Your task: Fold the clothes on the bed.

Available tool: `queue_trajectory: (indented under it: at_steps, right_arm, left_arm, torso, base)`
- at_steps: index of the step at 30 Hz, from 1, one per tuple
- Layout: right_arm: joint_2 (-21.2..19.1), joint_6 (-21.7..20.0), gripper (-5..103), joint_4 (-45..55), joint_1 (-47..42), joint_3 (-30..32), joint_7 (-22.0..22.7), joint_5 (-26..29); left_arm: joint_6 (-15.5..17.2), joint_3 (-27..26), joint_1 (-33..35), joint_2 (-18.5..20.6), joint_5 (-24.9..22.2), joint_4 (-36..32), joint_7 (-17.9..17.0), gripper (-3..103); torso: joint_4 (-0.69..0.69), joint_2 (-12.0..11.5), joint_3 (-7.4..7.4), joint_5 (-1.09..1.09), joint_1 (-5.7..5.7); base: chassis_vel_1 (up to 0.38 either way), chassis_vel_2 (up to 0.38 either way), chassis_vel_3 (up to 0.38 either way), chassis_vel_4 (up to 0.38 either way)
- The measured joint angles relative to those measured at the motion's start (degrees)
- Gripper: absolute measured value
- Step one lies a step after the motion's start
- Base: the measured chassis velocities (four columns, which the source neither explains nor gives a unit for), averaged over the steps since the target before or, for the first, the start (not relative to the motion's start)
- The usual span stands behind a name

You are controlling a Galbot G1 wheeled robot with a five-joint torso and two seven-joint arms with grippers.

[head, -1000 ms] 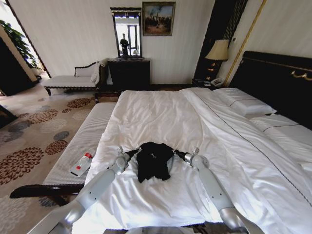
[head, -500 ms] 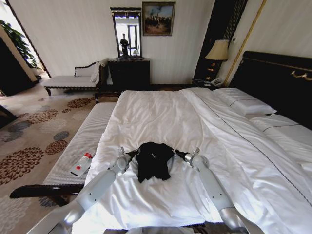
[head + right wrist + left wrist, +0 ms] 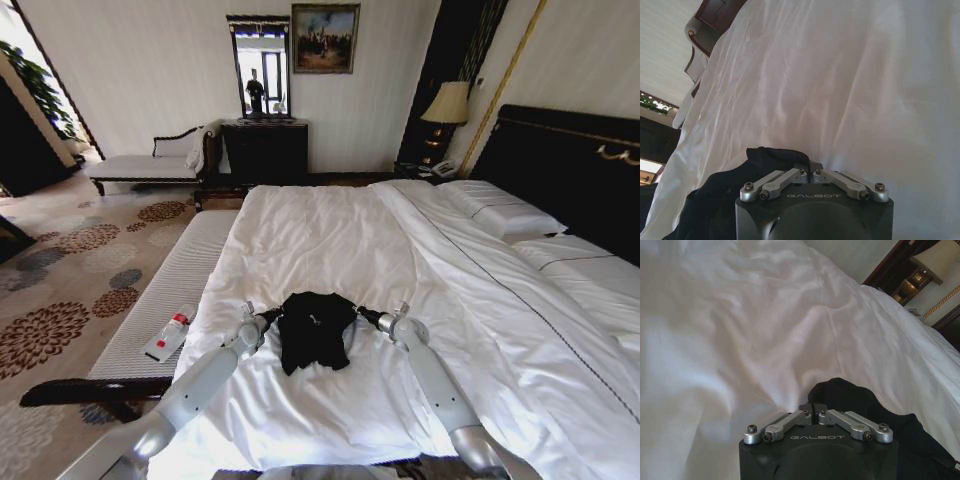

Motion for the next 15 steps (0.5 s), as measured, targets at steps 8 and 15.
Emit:
queue_trajectory:
  at_steps: [8, 15]
  right_arm:
    - [-5.25, -0.3, 1, 10.12, -0.54, -0.12, 2.33, 3.23]
    - [-10.96, -0.57, 1, 20.6, 3.97, -2.3, 5.64, 5.58]
  left_arm:
    - [-0.69, -1.58, -1.22, 4.37, -1.62, -8.91, -0.48, 1]
    - [-0.78, -2.69, -6.96, 8.29, -5.19, -13.75, -1.85, 1]
  torso:
    - [-0.01, 0.0, 0.0, 0.01, -0.01]
    - [-0.02, 0.0, 0.0, 0.0, 0.0]
  base:
    - [0.0, 0.0, 0.0, 0.0]
    - [0.0, 0.0, 0.0, 0.0]
